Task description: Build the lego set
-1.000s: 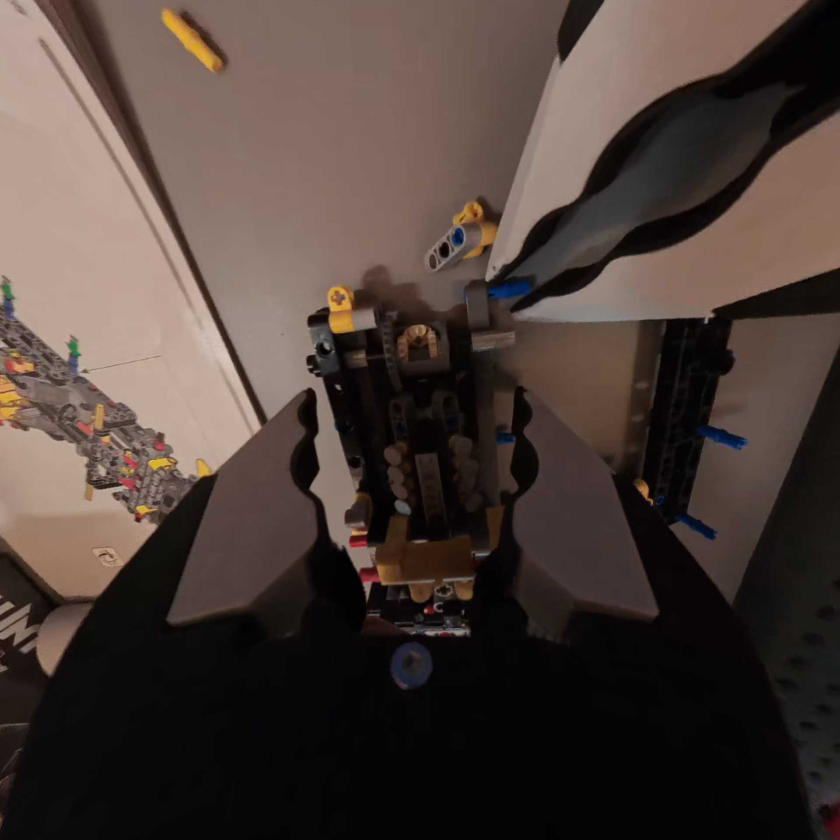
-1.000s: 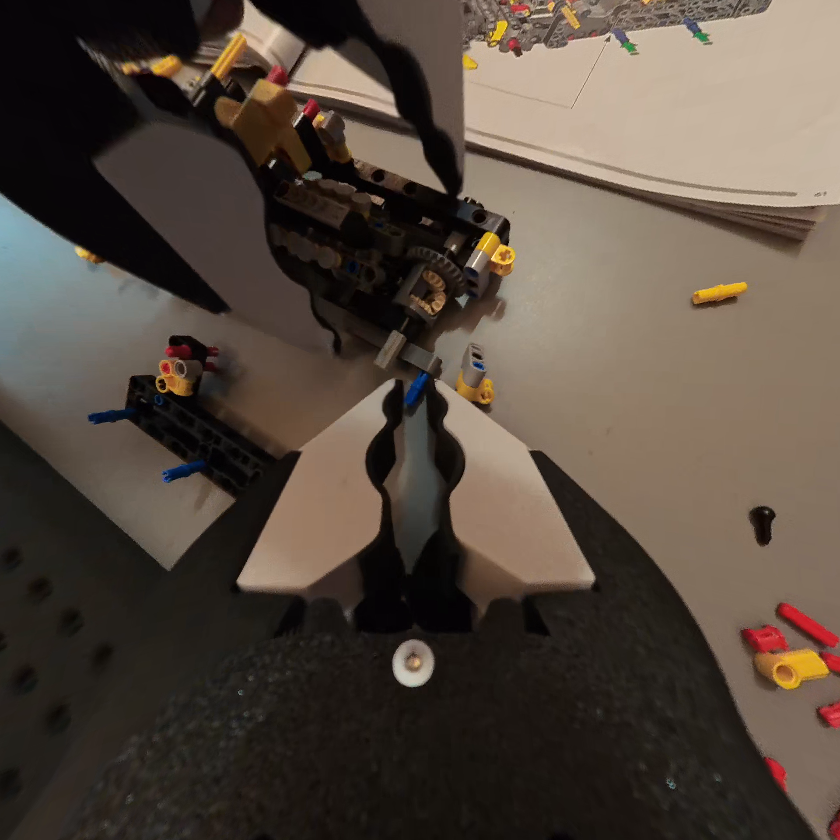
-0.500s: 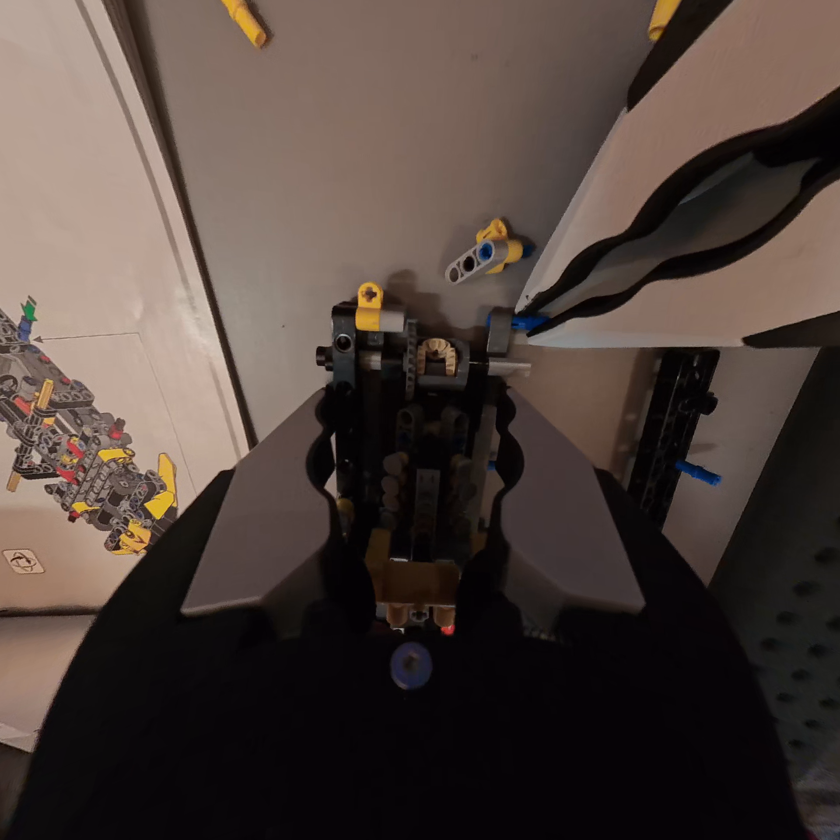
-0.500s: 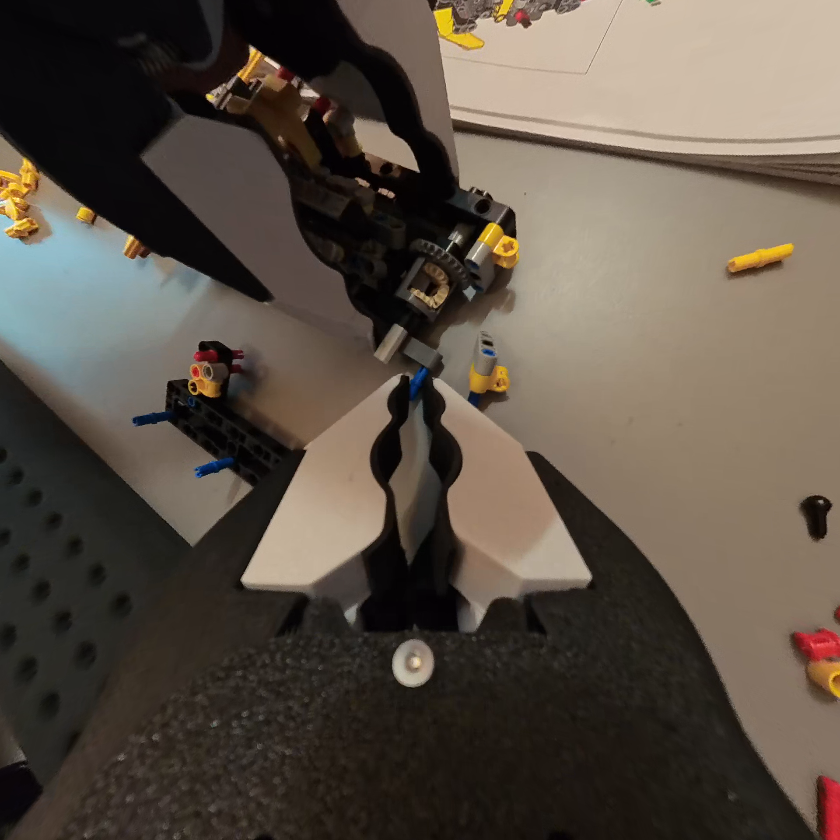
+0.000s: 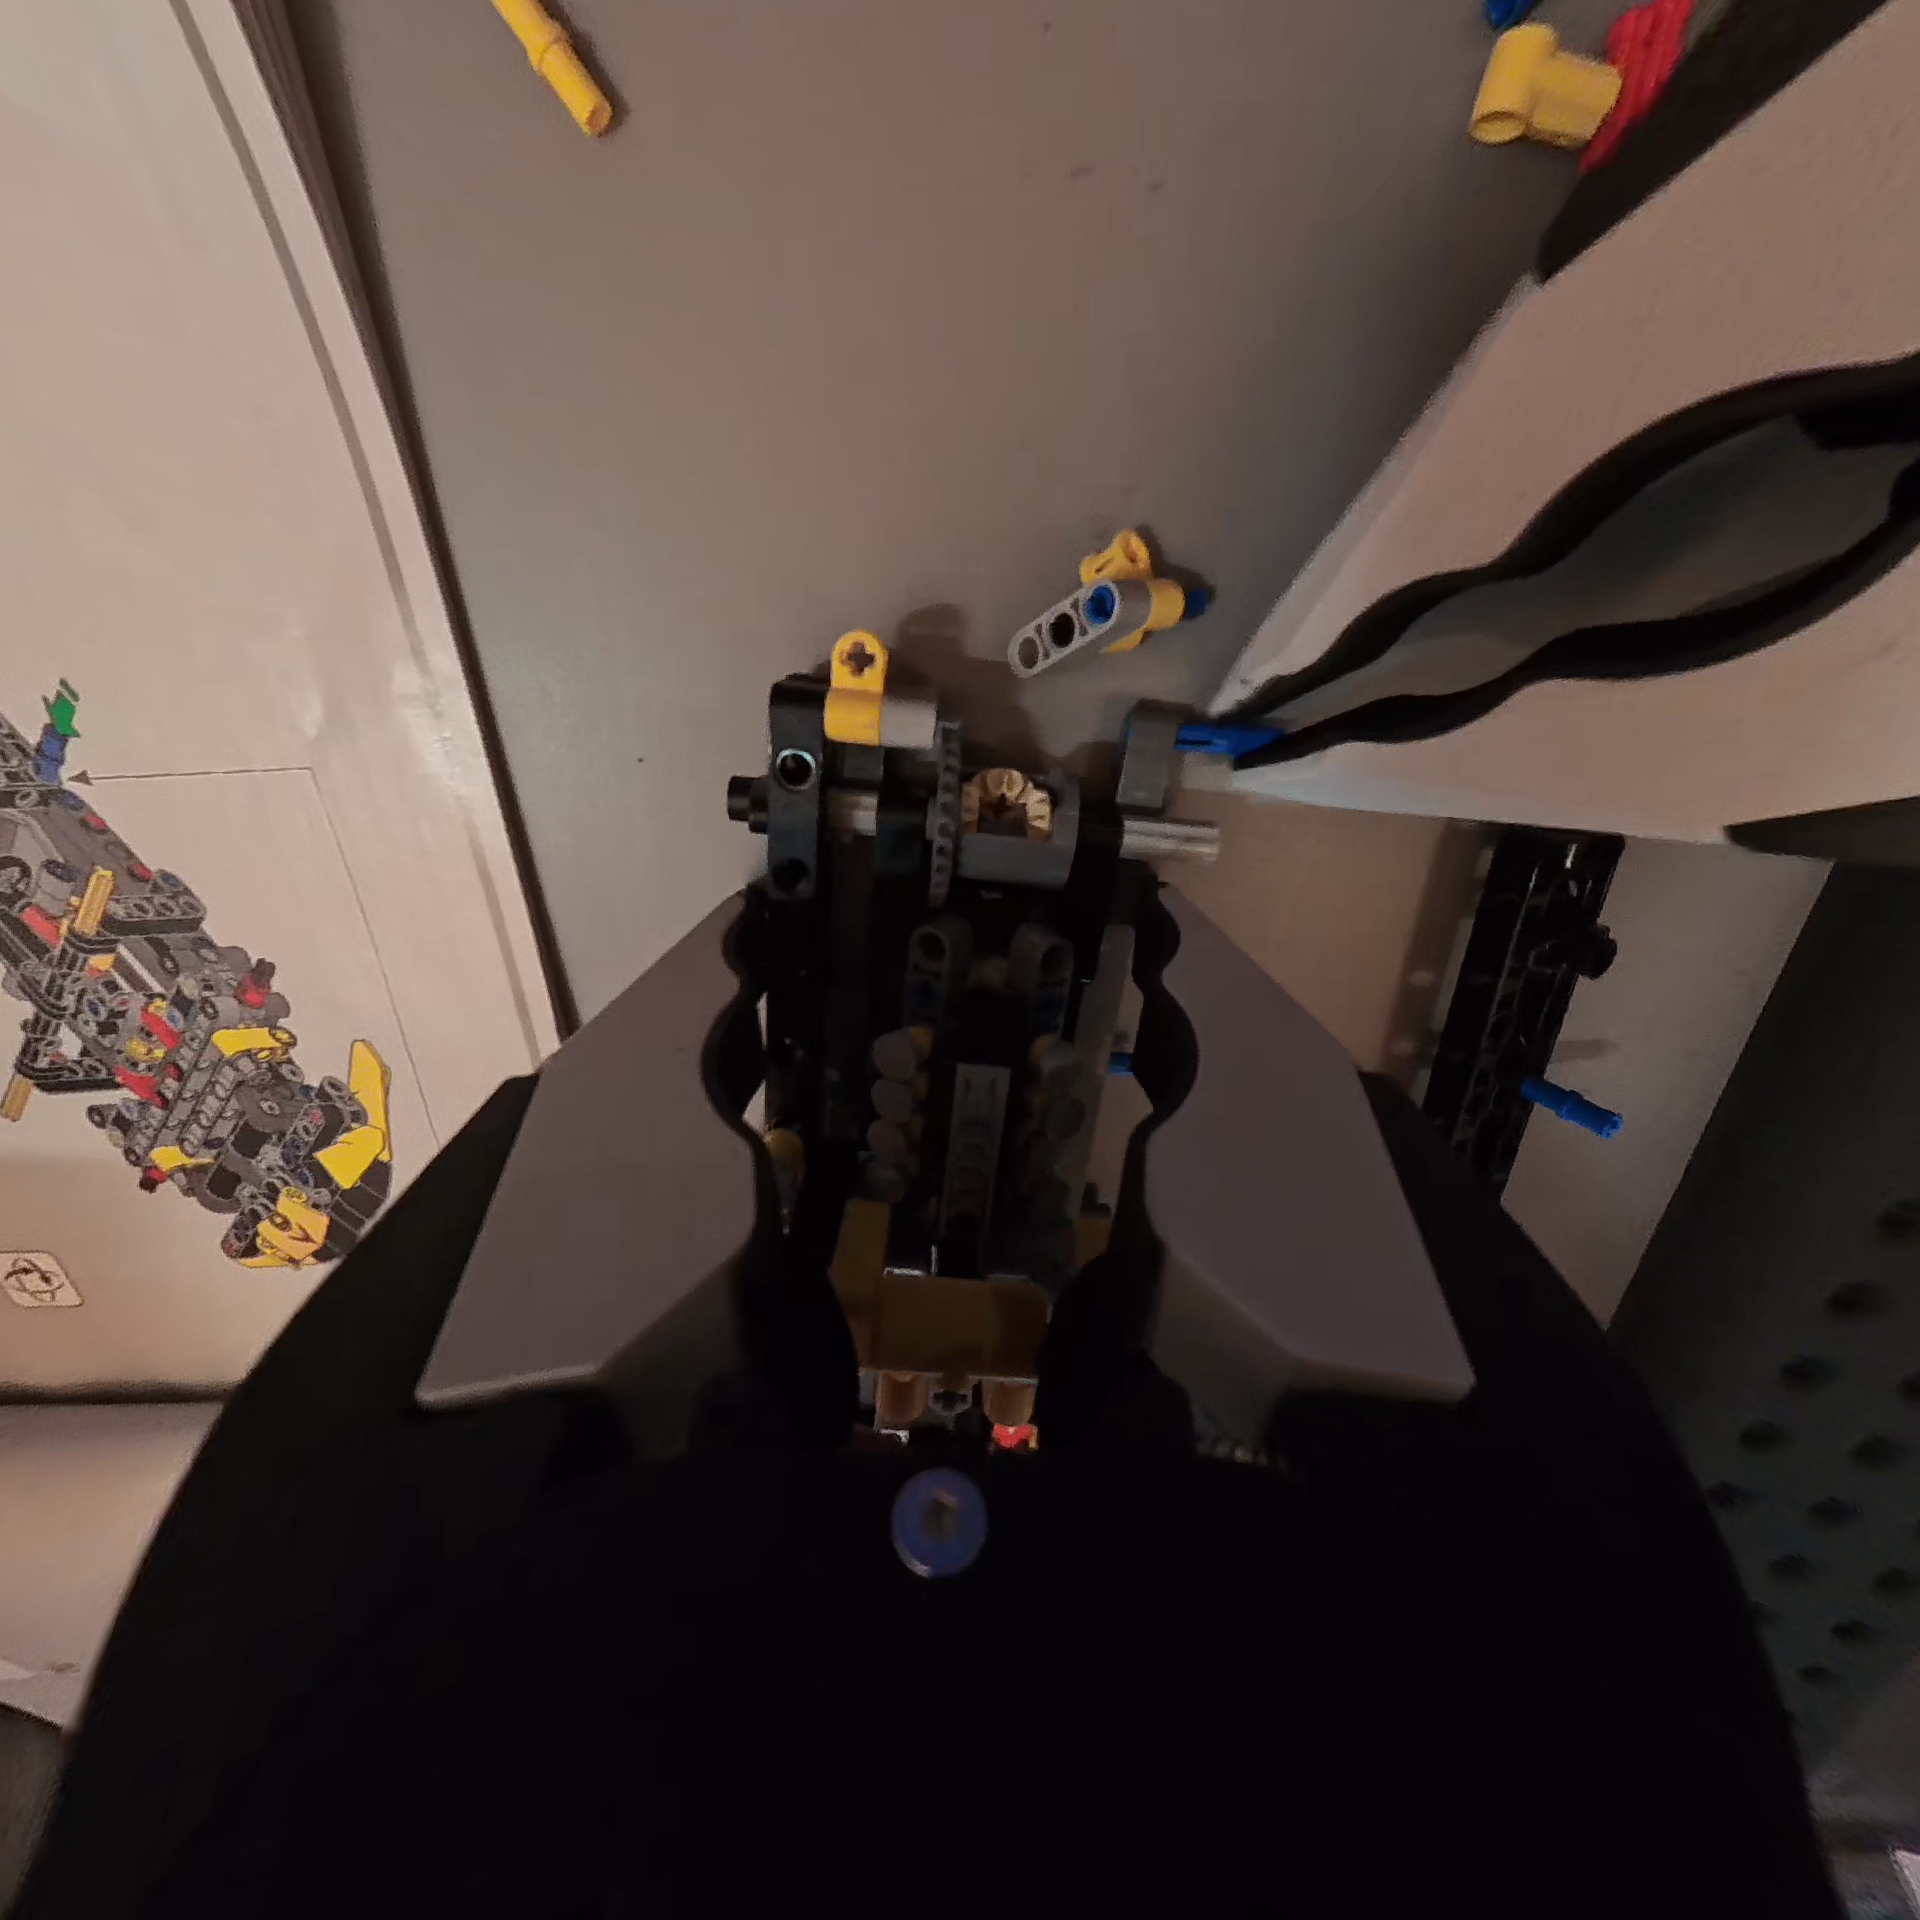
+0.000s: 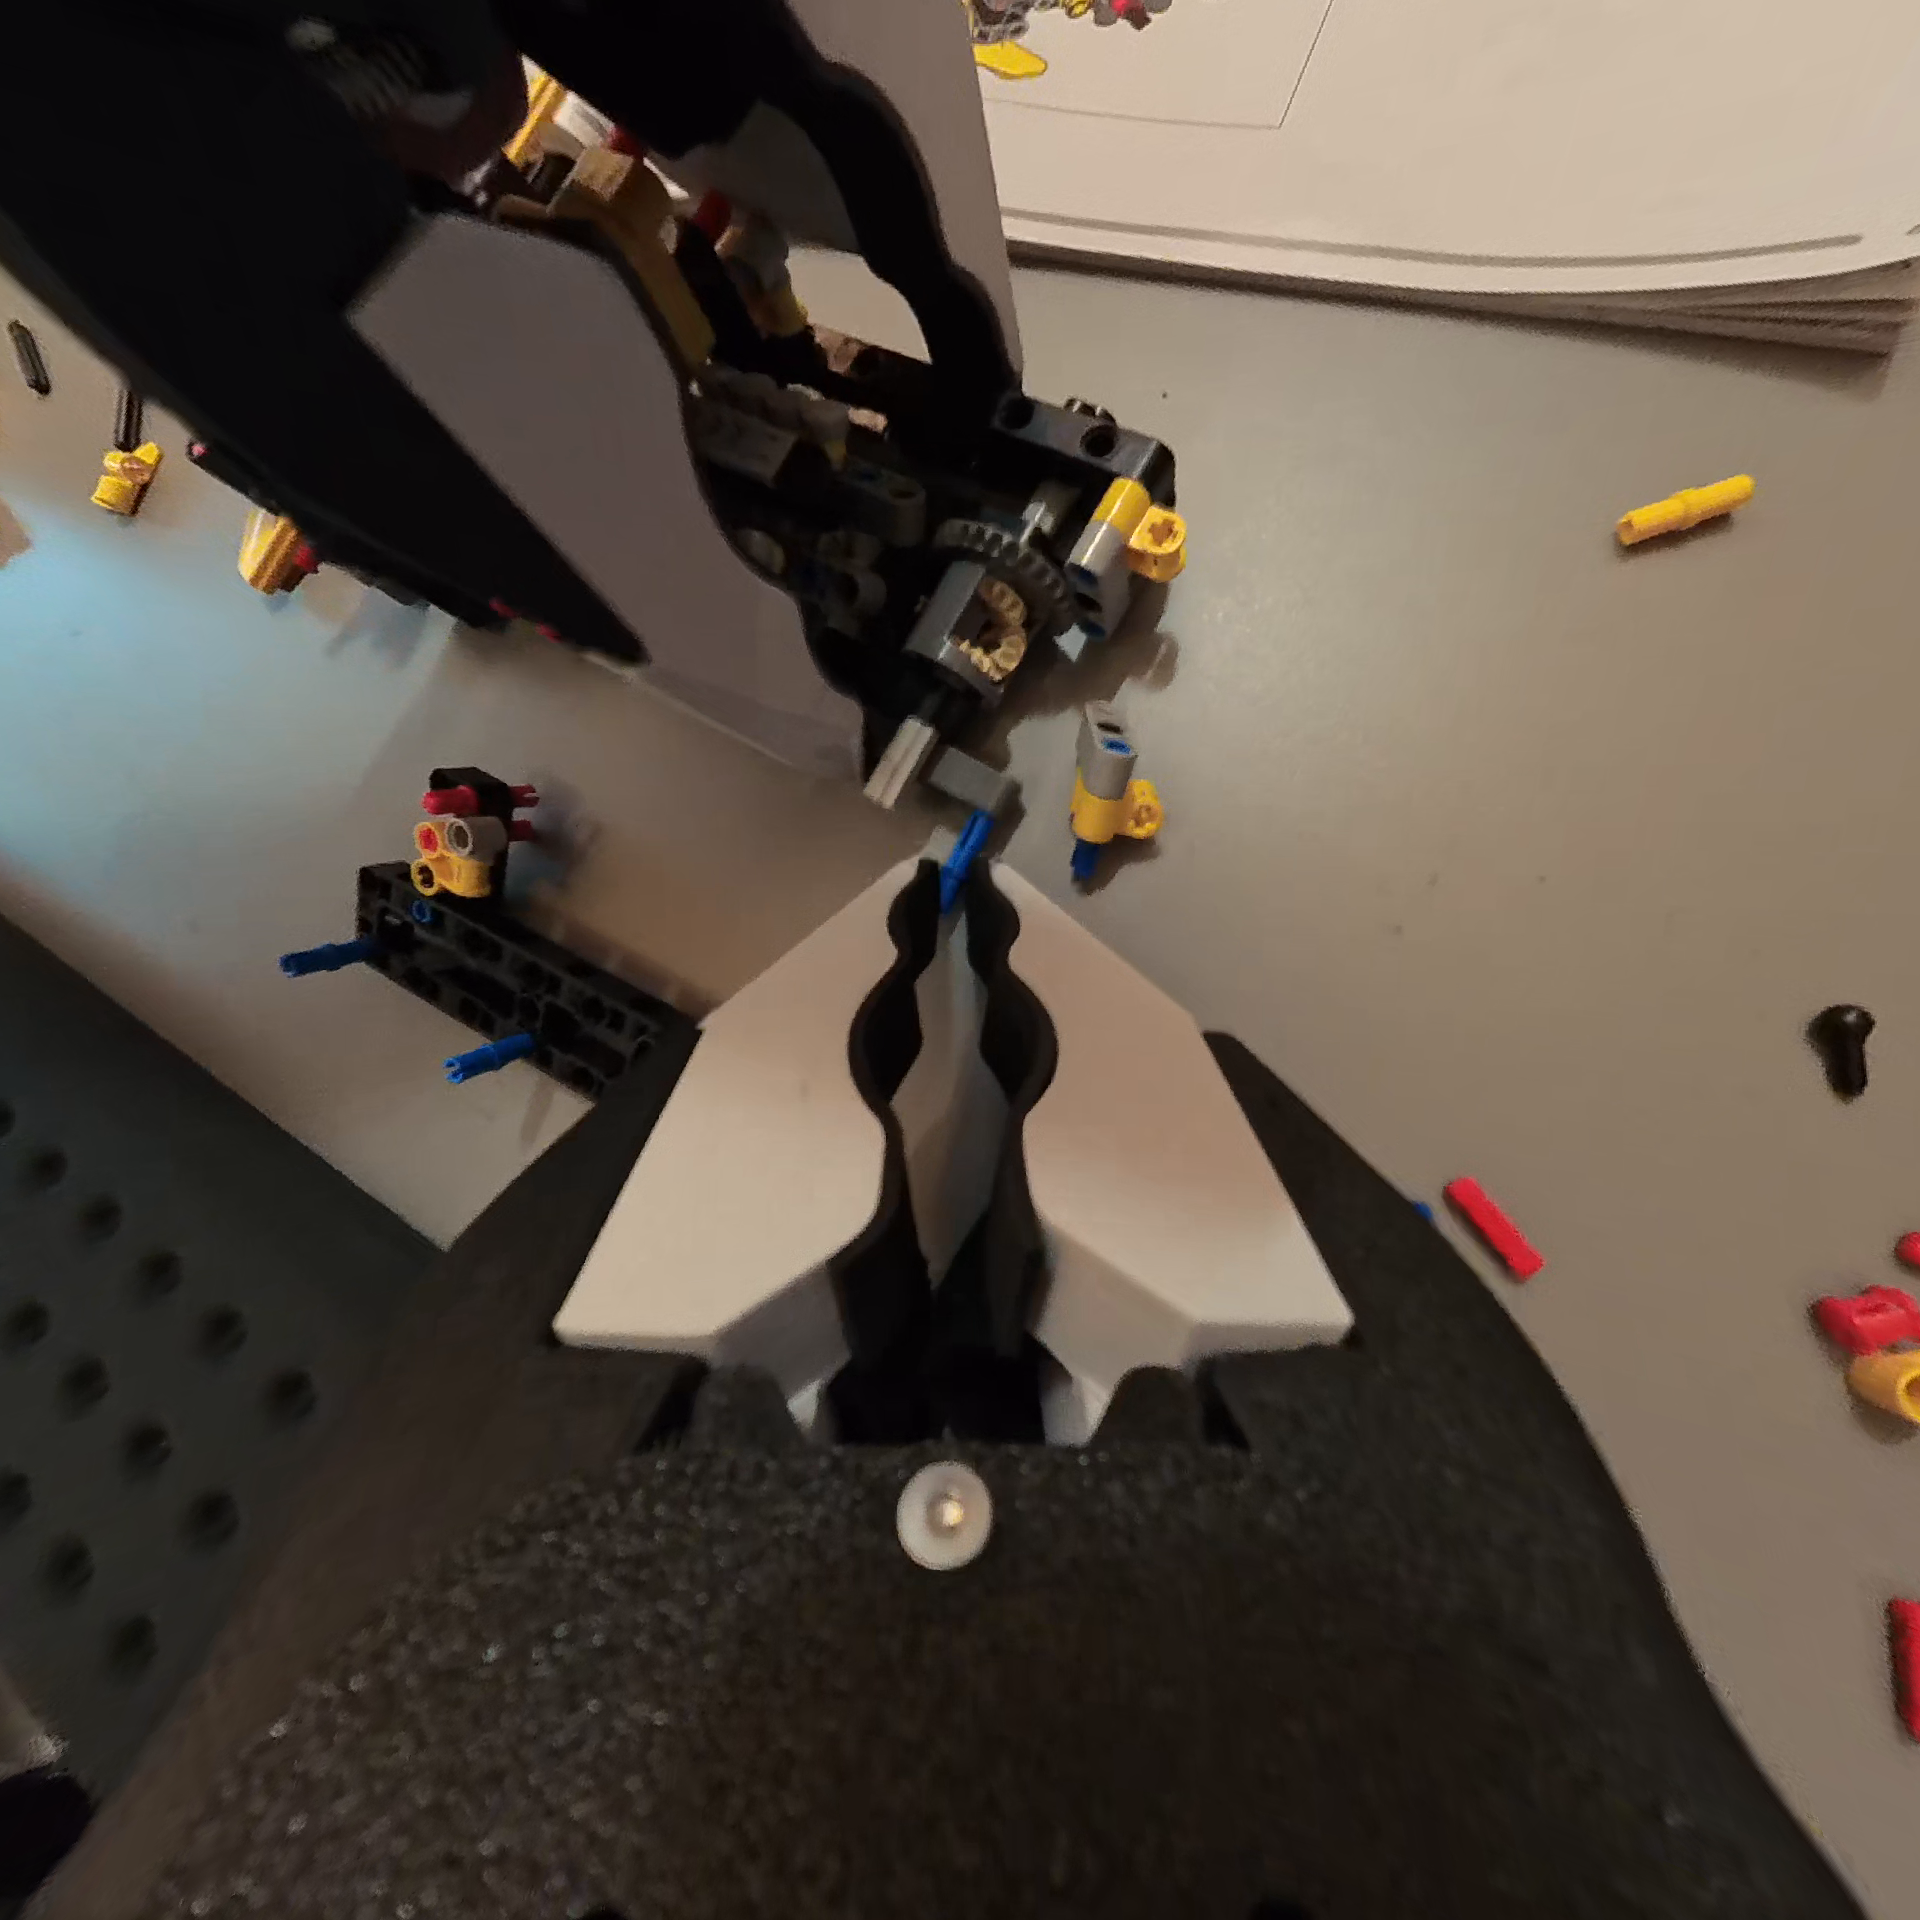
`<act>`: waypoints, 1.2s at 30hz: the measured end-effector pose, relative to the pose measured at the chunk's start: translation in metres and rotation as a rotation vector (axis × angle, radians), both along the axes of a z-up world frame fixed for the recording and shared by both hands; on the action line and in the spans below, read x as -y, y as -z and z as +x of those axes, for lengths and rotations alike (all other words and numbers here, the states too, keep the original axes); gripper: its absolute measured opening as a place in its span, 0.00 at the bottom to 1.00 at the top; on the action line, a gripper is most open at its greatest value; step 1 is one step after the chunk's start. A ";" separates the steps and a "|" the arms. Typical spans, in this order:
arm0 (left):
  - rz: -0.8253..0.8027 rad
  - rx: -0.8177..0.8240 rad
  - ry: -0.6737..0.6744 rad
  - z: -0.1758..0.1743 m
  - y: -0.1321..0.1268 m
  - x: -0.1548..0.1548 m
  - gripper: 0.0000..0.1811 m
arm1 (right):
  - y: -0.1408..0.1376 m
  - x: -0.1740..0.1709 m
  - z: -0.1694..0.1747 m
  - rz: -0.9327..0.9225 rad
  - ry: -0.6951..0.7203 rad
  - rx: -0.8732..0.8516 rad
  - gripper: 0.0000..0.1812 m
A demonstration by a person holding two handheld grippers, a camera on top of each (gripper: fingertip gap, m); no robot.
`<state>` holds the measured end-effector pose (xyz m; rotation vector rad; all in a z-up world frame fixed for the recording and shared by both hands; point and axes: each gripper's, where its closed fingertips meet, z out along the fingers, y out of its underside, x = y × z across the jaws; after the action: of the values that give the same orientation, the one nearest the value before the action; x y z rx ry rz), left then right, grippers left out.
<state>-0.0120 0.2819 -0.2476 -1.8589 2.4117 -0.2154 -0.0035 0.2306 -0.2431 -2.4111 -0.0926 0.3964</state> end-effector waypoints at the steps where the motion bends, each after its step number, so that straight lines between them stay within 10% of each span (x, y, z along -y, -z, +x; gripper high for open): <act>1: -0.002 0.009 -0.046 0.002 0.000 -0.006 0.39 | 0.000 0.007 -0.011 -0.024 -0.041 -0.055 0.02; 12: 0.032 0.056 -0.029 0.002 -0.003 0.000 0.40 | -0.026 0.003 -0.003 0.093 0.025 -0.268 0.02; 22: -0.061 0.669 0.005 0.015 -0.087 0.058 0.38 | -0.087 -0.004 0.009 0.371 0.039 -0.673 0.02; 36: 0.241 0.786 0.225 0.018 -0.085 0.063 0.05 | -0.093 0.003 -0.008 0.369 -0.055 -0.701 0.02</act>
<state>0.0056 0.2192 -0.1623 -1.0997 1.9596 -0.5265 -0.0111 0.2276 -0.1503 -1.7992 0.0770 1.1172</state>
